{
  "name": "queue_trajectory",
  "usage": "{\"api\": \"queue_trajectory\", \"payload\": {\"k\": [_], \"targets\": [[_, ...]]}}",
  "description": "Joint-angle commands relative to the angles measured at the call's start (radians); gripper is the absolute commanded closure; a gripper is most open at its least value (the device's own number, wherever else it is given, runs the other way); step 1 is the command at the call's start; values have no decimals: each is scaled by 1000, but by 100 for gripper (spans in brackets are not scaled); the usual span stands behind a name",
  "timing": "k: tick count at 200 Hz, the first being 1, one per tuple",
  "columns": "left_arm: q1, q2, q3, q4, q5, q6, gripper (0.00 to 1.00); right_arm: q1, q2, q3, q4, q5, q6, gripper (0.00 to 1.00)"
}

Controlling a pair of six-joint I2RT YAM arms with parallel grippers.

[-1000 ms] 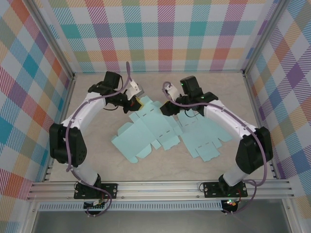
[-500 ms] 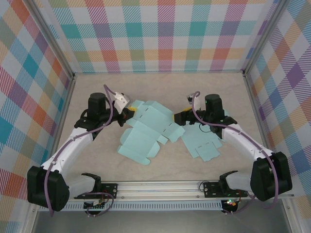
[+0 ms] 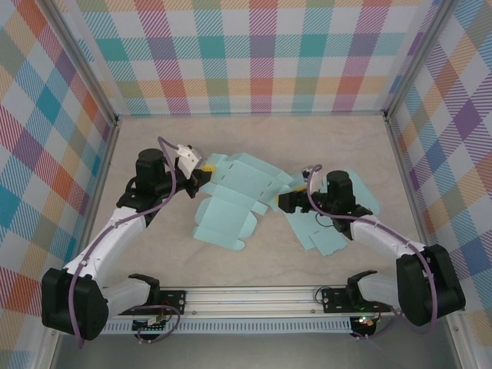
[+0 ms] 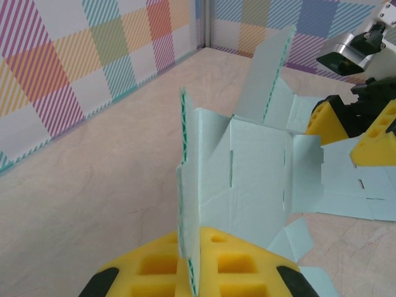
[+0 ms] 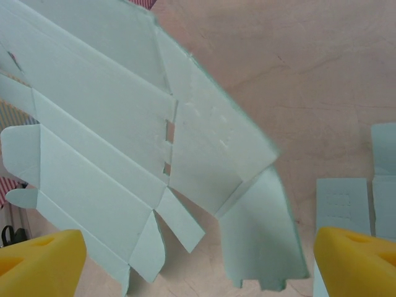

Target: Fold the paper box

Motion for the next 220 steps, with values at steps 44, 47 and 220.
{"api": "queue_trajectory", "payload": {"k": [44, 47, 220], "targets": [[-3, -22, -9, 33, -3, -8, 100, -9, 168, 15, 224, -22, 42, 10], [-3, -24, -10, 33, -3, -7, 100, -9, 181, 19, 233, -27, 46, 11], [-3, -107, 121, -121, -157, -21, 21, 52, 98, 339, -394, 30, -326, 100]]}}
